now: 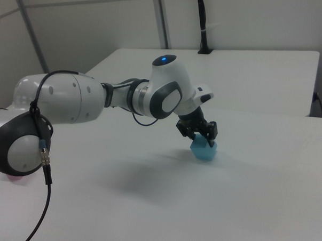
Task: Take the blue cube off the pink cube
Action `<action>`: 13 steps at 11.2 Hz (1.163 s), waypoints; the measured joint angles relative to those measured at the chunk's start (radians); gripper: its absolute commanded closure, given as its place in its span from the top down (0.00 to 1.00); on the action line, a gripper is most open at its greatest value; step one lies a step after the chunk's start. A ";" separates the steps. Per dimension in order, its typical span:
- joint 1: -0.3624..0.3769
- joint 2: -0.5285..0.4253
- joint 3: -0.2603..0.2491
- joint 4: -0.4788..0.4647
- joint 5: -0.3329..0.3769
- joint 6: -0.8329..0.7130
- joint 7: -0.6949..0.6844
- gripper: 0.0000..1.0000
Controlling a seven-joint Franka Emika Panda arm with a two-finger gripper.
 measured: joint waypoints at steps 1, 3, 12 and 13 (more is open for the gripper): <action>0.000 0.001 -0.001 0.000 0.000 0.007 0.000 1.00; 0.000 0.009 -0.006 0.000 0.000 0.020 0.000 1.00; 0.023 -0.032 -0.023 0.013 0.000 0.014 0.036 1.00; 0.036 -0.065 -0.023 0.012 0.000 -0.035 0.057 1.00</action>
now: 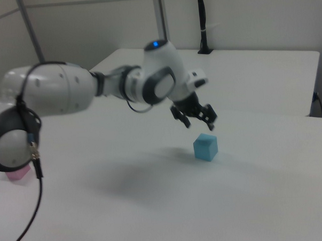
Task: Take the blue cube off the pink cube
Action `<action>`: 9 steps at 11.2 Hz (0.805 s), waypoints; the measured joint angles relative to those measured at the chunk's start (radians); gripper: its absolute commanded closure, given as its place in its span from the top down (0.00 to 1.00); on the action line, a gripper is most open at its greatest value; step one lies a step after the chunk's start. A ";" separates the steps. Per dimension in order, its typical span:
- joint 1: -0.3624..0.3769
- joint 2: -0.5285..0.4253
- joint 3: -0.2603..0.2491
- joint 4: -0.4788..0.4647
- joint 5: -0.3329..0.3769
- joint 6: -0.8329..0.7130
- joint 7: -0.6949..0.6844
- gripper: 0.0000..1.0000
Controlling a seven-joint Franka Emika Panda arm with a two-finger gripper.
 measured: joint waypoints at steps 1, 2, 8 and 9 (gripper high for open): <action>0.016 -0.042 0.000 0.000 0.000 -0.078 0.019 1.00; 0.033 -0.087 0.001 0.000 0.000 -0.163 0.031 1.00; 0.126 -0.456 0.149 -0.082 0.000 -0.706 0.067 1.00; 0.126 -0.497 0.182 -0.111 0.000 -0.726 0.072 1.00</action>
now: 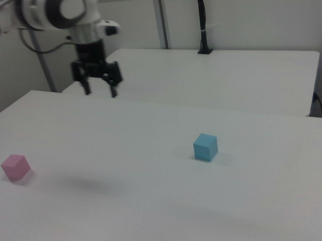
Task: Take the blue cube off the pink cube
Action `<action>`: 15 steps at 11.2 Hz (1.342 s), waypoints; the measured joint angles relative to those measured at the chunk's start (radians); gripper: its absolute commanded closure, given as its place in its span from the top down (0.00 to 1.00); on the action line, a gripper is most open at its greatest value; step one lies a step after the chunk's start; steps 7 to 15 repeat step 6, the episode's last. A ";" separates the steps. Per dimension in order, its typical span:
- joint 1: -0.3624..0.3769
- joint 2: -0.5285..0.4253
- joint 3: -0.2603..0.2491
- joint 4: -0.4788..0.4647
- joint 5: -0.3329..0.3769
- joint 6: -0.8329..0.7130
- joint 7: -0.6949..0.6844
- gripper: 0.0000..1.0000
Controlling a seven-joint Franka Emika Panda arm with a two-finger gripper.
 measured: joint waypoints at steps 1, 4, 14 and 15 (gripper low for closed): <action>0.000 -0.029 0.023 -0.025 0.000 -0.006 0.012 1.00; -0.002 -0.082 0.048 -0.093 0.000 -0.007 0.043 1.00; -0.006 -0.092 0.050 -0.115 0.000 -0.007 0.064 1.00; -0.006 -0.092 0.050 -0.115 0.000 -0.007 0.064 1.00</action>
